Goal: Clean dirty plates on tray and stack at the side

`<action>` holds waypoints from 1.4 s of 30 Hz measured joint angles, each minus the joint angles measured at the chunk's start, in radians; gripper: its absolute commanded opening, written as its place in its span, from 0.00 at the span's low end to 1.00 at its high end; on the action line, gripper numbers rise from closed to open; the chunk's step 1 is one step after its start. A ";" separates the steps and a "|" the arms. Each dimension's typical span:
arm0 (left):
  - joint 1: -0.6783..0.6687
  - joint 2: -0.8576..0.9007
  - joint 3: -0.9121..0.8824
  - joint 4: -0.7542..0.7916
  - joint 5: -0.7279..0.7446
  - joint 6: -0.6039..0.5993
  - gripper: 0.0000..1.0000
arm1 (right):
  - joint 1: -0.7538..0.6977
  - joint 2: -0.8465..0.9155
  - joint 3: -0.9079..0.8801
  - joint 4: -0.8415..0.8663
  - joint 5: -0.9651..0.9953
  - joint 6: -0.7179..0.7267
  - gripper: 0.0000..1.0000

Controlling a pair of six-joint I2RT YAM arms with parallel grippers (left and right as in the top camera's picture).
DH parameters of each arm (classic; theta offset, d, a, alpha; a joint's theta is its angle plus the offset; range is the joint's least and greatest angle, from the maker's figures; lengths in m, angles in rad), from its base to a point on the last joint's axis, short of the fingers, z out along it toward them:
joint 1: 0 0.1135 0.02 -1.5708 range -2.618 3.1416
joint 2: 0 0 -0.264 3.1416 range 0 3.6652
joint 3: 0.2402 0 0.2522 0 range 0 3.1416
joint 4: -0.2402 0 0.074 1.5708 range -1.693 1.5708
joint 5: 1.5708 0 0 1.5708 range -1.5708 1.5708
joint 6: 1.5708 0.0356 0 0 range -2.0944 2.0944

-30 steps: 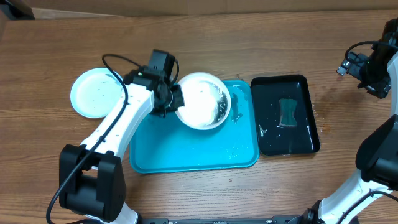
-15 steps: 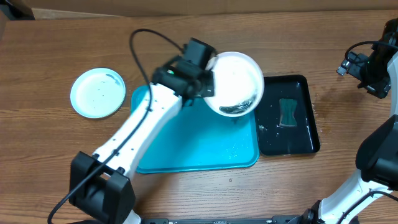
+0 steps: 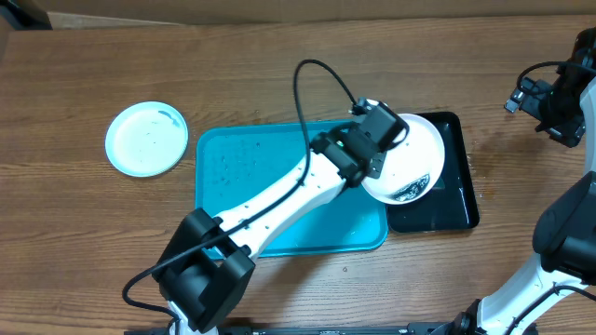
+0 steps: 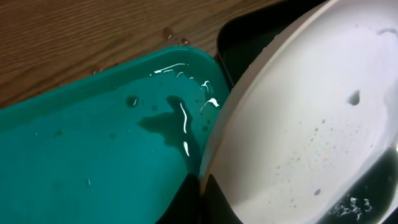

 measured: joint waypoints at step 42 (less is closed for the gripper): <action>-0.367 0.002 0.124 0.598 -0.987 0.916 0.04 | 0.000 0.000 0.000 0.000 0.000 0.000 1.00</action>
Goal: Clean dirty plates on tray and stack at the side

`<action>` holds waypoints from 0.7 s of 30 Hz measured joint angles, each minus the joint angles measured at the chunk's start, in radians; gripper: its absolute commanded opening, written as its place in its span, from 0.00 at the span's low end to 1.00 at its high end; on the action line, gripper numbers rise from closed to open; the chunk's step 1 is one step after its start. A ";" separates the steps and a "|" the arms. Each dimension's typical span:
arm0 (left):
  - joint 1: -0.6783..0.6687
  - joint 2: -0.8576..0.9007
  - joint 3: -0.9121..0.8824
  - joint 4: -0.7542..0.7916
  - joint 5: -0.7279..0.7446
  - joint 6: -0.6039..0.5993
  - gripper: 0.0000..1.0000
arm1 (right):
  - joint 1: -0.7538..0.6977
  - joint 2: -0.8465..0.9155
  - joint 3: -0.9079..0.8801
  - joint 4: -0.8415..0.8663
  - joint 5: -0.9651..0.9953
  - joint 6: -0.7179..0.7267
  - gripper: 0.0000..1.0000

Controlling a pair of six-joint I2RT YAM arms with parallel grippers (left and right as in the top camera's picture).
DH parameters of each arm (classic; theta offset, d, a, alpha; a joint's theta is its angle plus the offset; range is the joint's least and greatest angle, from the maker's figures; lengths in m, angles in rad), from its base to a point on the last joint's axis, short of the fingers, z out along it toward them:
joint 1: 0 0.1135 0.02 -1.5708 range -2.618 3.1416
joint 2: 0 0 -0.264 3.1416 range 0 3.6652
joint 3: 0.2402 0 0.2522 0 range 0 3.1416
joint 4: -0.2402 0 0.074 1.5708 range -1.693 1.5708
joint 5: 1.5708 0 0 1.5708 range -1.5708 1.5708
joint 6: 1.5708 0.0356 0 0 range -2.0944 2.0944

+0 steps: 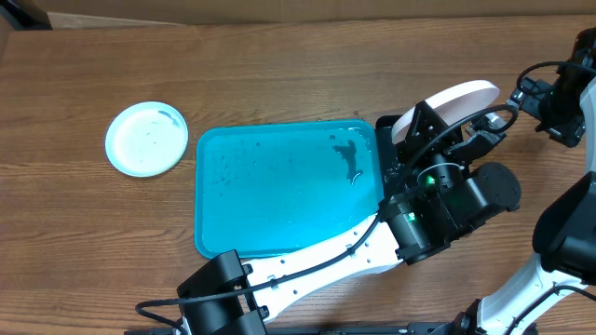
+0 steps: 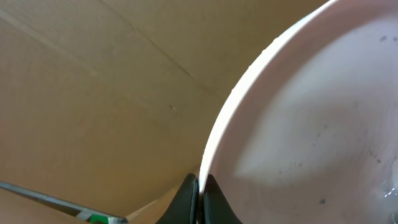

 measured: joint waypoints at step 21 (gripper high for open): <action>0.330 0.000 0.005 -0.577 0.892 -0.703 0.04 | 0.000 0.000 0.000 0.000 0.000 -0.001 1.00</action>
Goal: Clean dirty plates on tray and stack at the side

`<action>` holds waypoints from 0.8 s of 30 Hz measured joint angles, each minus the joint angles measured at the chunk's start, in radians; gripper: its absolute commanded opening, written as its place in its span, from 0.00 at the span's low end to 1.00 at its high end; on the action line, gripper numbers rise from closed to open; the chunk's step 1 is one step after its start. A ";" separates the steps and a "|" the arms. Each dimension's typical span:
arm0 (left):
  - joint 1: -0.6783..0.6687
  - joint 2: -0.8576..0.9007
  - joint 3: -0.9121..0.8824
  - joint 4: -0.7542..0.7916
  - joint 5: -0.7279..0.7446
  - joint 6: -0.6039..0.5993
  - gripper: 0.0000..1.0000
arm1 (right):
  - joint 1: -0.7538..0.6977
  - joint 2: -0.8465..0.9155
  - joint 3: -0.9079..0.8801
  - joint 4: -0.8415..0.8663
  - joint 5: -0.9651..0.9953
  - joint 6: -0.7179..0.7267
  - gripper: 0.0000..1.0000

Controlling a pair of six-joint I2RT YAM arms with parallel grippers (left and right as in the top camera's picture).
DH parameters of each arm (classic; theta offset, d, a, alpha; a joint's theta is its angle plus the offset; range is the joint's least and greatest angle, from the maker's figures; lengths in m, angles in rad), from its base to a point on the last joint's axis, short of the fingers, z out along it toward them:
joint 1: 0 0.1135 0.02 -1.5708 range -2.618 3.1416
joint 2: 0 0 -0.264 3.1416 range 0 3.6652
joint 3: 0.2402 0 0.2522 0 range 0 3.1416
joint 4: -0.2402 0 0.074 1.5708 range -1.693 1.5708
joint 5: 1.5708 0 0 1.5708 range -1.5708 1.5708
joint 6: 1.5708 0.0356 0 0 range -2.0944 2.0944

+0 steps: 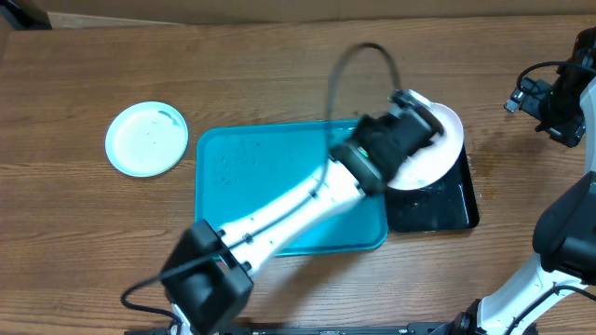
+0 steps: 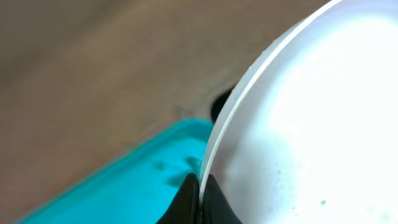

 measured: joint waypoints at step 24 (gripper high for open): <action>1.256 0.000 0.006 -0.434 0.526 -0.192 0.04 | 0.000 0.000 0.000 0.000 0.000 0.000 1.00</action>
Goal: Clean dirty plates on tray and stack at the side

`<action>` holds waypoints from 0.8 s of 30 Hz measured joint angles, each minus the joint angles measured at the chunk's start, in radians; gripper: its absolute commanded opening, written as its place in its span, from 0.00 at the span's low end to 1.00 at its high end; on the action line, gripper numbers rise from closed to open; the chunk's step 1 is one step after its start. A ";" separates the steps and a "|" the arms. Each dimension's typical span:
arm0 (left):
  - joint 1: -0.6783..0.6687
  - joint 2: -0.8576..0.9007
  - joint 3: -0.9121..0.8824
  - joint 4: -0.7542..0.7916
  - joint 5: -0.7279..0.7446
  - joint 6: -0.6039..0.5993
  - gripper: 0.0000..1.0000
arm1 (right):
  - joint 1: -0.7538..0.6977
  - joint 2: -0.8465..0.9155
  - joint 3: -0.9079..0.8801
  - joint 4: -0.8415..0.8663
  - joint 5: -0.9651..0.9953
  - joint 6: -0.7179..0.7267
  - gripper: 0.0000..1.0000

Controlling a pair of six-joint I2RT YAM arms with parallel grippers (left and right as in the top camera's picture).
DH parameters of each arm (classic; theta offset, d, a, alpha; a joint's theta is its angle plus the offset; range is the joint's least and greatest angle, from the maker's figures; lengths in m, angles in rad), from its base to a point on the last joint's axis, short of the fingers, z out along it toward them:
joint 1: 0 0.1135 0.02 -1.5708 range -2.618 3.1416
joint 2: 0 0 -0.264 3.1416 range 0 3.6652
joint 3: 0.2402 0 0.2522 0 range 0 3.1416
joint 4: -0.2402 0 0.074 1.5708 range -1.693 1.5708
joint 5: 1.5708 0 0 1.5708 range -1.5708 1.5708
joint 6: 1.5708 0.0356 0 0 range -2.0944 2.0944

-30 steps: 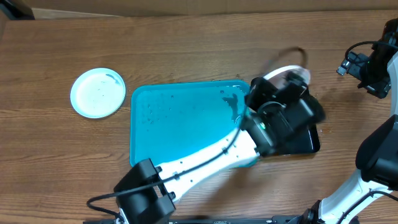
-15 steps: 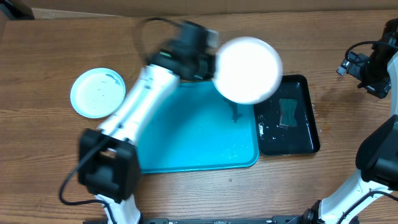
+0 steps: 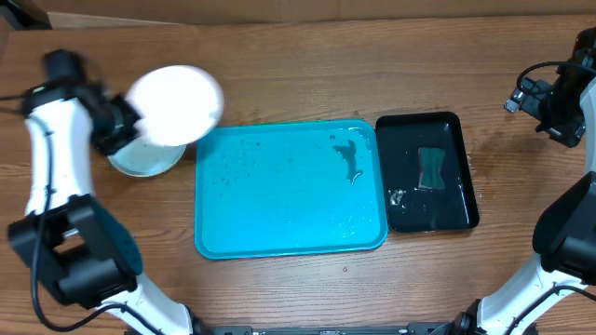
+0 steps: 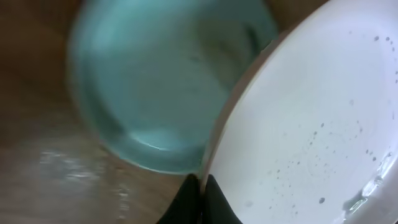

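Observation:
My left gripper [image 3: 128, 119] is shut on the rim of a wet white plate [image 3: 175, 104], holding it at the table's far left. The plate hangs tilted just above a pale blue plate [image 3: 140, 160] that lies on the wood. In the left wrist view the two black fingertips [image 4: 189, 198] pinch the white plate [image 4: 311, 124] at its edge, with the pale blue plate [image 4: 168, 81] blurred below it. The teal tray [image 3: 289, 228] carries only water drops and no plates. My right gripper [image 3: 521, 95] is raised at the far right edge, away from everything.
A black basin [image 3: 456, 219] of water with a green sponge [image 3: 430, 167] in it stands against the tray's right side. A cardboard box edge runs along the back of the table. Bare wood surrounds the tray in front and behind.
The left arm has moved from over the black basin on the right to the far left, still gripping the white plate, which is now above the pale blue plate.
At first the left gripper held the white plate tilted over the black basin. Then the plate stood raised on edge above the basin, and was over the basin again later. Now it is across the table above the pale blue plate. The right arm stayed put.

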 measured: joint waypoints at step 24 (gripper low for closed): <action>0.102 0.094 0.000 0.059 -0.142 -0.027 0.04 | 0.000 0.000 0.000 0.000 0.000 0.000 1.00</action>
